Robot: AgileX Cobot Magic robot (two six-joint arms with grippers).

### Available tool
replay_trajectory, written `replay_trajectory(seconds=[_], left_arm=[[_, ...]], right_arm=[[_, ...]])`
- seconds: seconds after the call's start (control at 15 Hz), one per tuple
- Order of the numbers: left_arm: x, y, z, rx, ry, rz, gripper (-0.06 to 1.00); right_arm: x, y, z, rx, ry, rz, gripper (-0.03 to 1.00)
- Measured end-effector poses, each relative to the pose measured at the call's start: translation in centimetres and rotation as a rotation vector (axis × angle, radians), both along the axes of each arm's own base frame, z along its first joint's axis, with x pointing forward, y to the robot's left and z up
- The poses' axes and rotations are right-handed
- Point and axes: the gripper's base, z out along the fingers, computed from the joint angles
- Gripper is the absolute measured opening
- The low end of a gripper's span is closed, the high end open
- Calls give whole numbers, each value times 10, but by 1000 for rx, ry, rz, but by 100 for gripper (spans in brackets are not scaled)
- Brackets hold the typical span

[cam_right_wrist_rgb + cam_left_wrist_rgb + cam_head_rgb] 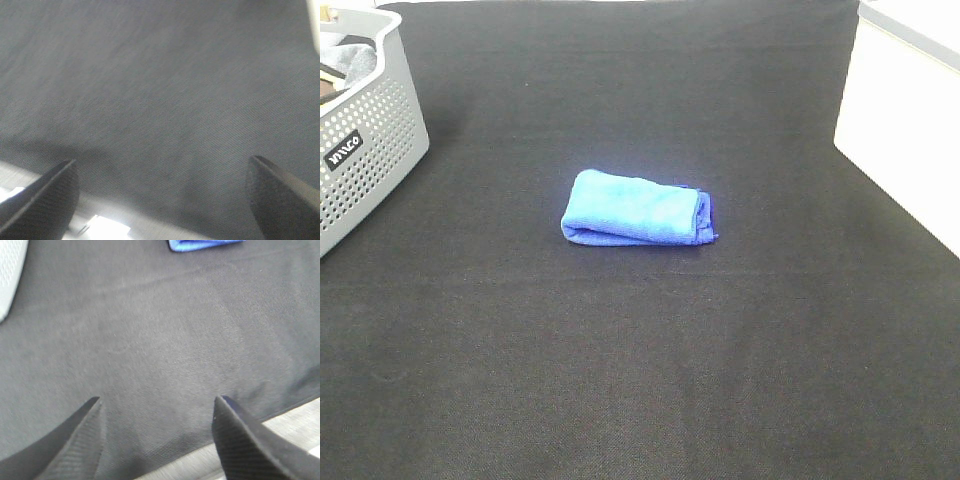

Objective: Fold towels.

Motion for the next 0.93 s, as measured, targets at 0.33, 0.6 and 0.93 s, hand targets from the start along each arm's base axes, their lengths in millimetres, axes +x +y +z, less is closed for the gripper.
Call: replay_trajectory(seconds=[0.33, 0.6, 0.93], left_arm=[[-7, 1, -7, 32, -76, -41, 60], [-7, 0, -7, 55, -97, -78, 60], [-7, 0, -7, 57, -100, -86, 60]], right_arm=[[-22, -12, 4, -30, -155, -71, 85], [-22, -13, 4, -25, -156, -89, 85], [-22, -13, 4, -24, -156, -90, 85]])
